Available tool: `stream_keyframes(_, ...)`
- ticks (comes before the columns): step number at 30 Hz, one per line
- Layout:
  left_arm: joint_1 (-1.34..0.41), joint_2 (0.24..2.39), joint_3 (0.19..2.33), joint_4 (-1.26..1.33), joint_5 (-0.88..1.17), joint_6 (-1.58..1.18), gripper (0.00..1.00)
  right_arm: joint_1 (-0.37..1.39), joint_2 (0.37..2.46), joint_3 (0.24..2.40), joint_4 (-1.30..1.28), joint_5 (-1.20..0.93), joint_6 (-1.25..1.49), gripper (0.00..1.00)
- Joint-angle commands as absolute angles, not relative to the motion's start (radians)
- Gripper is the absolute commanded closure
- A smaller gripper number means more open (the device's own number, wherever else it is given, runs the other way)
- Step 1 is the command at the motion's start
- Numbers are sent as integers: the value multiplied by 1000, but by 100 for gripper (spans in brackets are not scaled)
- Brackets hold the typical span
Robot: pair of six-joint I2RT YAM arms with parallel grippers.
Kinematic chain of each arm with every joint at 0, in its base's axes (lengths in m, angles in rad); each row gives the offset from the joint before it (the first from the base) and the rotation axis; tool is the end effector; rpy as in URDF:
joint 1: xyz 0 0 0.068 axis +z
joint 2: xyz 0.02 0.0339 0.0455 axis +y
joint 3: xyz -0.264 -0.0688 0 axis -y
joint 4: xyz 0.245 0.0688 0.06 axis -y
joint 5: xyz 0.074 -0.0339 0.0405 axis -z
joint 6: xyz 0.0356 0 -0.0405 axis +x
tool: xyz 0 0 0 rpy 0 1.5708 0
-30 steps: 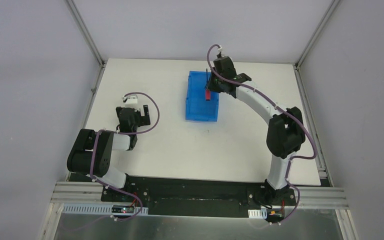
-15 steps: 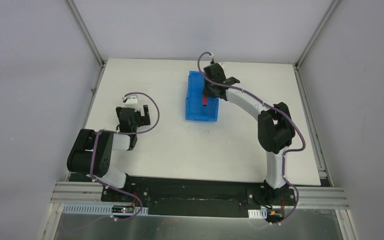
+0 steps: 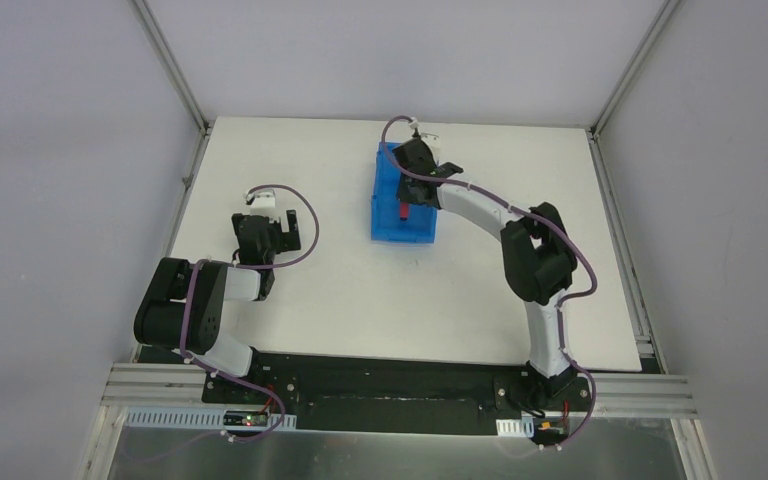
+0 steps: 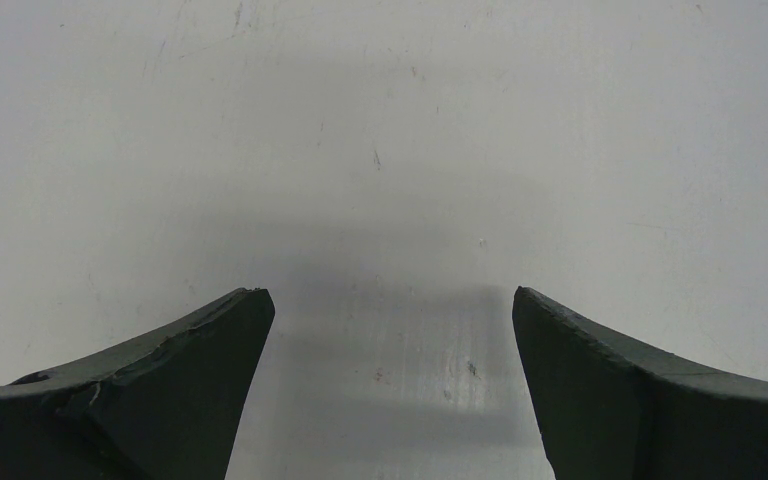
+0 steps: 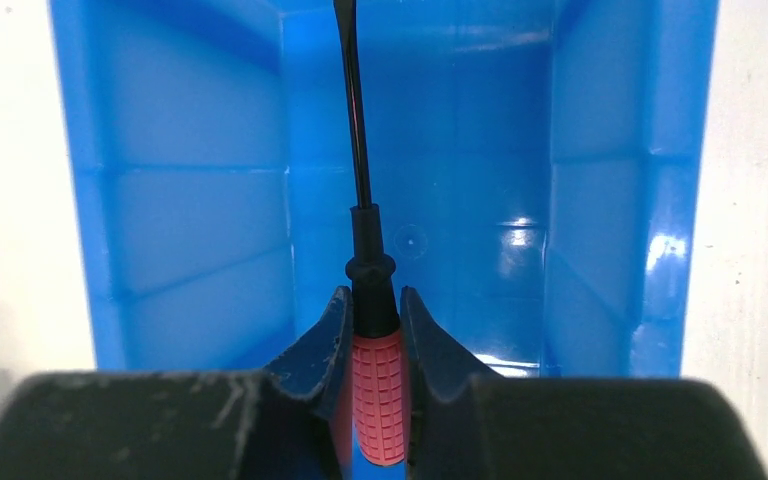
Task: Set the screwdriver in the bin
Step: Place the screwdriver in the bin.
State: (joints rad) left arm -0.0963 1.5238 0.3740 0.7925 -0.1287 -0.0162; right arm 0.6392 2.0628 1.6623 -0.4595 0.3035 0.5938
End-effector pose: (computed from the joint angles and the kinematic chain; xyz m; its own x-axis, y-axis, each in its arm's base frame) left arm 0.2641 -0.0209 0.1399 -0.3477 0.0174 -0.9374 -0.0300 0.9991 0.0297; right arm 0.3789 0.2684 0.2241 -0.7351 0.1189 -0.6675 -0.0018 0.9842 0.1773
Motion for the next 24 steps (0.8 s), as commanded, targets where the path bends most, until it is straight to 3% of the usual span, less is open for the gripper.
stream_keyframes(1, -85, 1506, 373, 823, -123, -23, 1, 647, 2095, 1704, -426, 353, 628, 87)
stream_keyframes(16, -84, 1505, 373, 822, -123, -23, 1, 651, 2172, 1739, -446, 372, 644, 81)
stream_keyframes(24, -84, 1506, 373, 822, -124, -23, 1, 650, 2187, 1762, -464, 379, 648, 69)
